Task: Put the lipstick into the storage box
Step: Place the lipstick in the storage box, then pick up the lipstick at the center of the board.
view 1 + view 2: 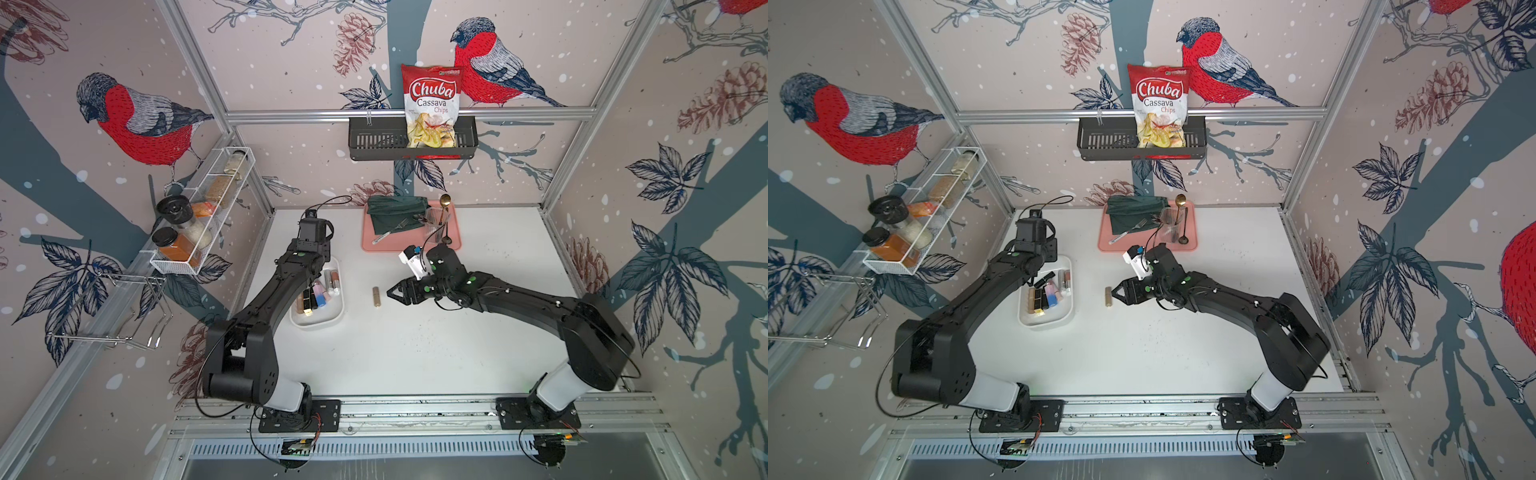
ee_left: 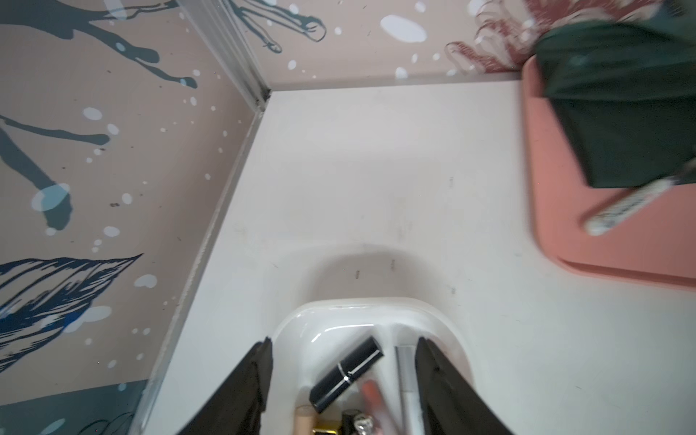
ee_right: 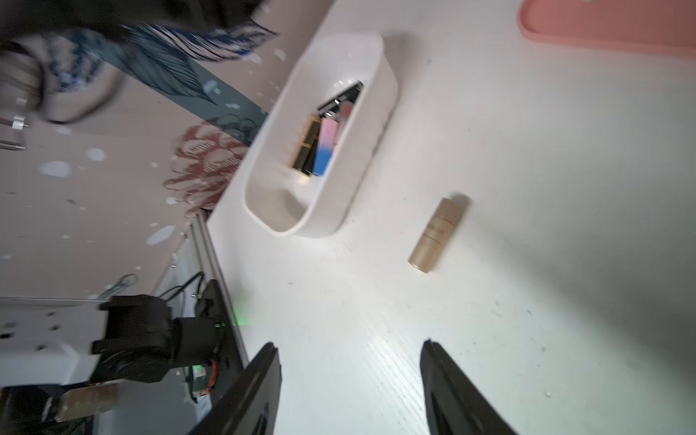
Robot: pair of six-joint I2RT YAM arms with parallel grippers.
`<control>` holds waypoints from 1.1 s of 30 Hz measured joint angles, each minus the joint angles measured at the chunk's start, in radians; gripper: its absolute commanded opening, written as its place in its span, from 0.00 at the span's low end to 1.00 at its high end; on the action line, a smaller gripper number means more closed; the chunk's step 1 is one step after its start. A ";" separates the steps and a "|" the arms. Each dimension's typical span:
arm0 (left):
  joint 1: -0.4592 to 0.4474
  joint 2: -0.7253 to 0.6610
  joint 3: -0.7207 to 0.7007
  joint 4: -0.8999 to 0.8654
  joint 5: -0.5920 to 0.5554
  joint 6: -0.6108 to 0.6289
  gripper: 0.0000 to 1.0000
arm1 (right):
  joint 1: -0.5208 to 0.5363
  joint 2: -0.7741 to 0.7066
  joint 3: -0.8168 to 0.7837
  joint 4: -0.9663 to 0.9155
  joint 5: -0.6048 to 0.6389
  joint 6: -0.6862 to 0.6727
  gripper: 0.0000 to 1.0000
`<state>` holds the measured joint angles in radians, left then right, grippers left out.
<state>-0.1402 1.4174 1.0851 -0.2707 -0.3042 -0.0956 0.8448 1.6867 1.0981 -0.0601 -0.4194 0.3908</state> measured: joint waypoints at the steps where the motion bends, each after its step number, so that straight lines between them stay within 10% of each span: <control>1: 0.002 -0.040 -0.005 -0.015 0.058 -0.021 0.66 | 0.015 0.041 0.035 -0.040 0.029 -0.008 0.64; 15: 0.101 -0.468 -0.336 -0.061 0.707 -0.196 0.70 | 0.133 0.461 0.464 -0.357 0.325 -0.074 0.64; 33: 0.130 -0.508 -0.410 -0.047 0.822 -0.185 0.72 | 0.163 0.601 0.662 -0.472 0.517 -0.077 0.50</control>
<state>-0.0105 0.9096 0.6750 -0.3172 0.5179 -0.2806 1.0077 2.2875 1.7599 -0.5316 0.0978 0.3134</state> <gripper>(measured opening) 0.716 0.514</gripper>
